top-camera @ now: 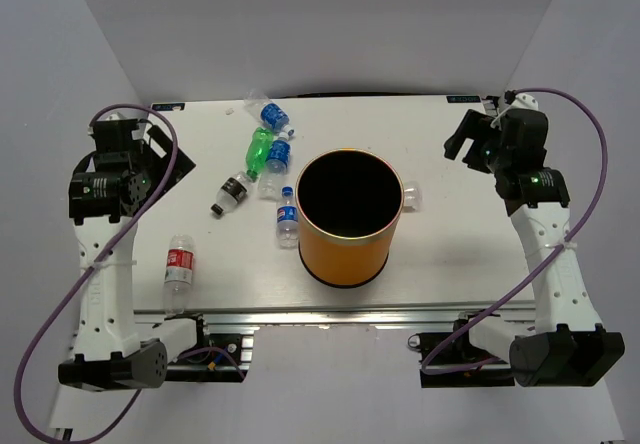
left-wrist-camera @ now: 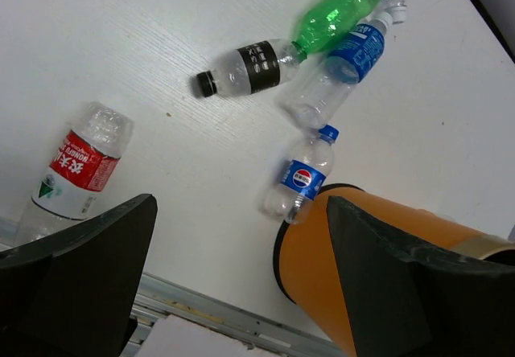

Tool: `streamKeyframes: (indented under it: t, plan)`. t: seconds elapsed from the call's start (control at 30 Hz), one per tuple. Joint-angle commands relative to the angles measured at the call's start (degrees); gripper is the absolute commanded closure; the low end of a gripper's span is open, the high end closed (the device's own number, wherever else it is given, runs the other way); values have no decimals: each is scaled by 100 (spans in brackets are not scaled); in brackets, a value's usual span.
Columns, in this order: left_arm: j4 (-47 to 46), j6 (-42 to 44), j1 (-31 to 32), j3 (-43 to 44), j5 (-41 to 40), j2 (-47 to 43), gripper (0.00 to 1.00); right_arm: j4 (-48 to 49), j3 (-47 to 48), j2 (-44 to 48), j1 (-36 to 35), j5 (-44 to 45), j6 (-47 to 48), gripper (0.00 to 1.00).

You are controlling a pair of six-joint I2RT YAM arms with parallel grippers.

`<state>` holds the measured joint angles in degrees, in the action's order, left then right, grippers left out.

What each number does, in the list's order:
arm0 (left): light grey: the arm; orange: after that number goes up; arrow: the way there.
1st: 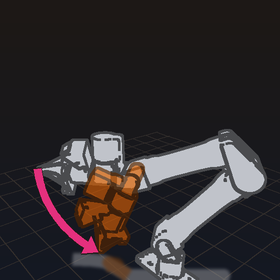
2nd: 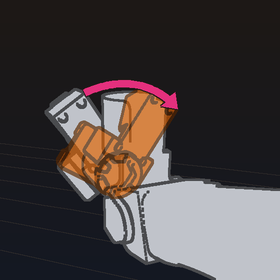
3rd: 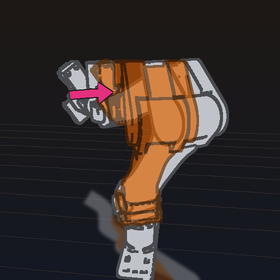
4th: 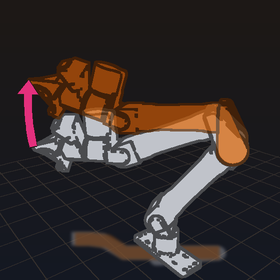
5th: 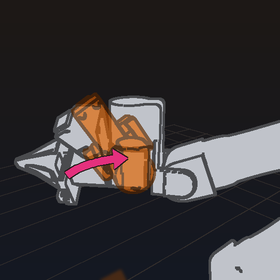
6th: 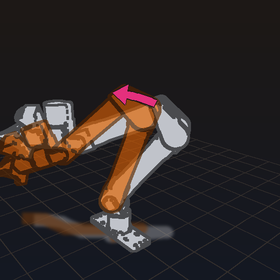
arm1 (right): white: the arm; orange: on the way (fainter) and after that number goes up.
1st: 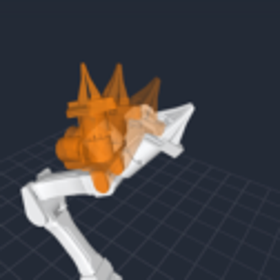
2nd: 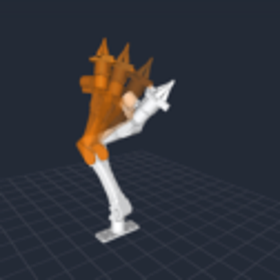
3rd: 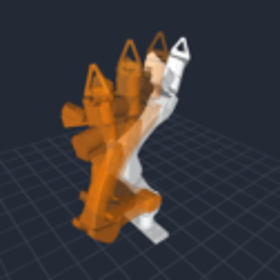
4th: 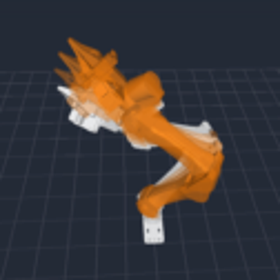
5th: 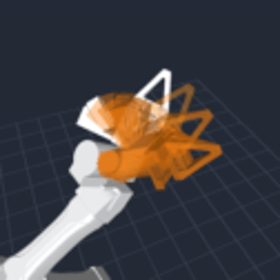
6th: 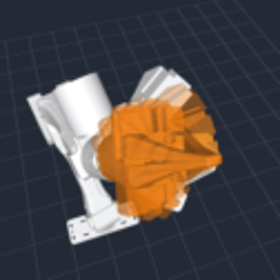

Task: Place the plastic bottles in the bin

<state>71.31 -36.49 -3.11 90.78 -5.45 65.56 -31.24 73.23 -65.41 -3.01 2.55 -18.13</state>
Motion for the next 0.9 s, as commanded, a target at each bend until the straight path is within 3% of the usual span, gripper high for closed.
streamKeyframes:
  t: [0.0, 0.37, 0.67, 0.87]
  plan:
    - [-337, -25, 4, -227, 255, -78, 2, 48, -81, 125, 2, -167, -50, 10]
    - [-828, -60, -5, -483, 343, -246, 2, -383, -256, 10, 10, 352, -682, 11]
    - [-1171, -69, -5, -939, 405, -228, 2, 344, -1468, 160, -7, -684, -1393, 11]
    - [-1084, -42, 4, -861, 387, -8, 2, 1102, -2085, -419, -305, -335, -2282, 11]
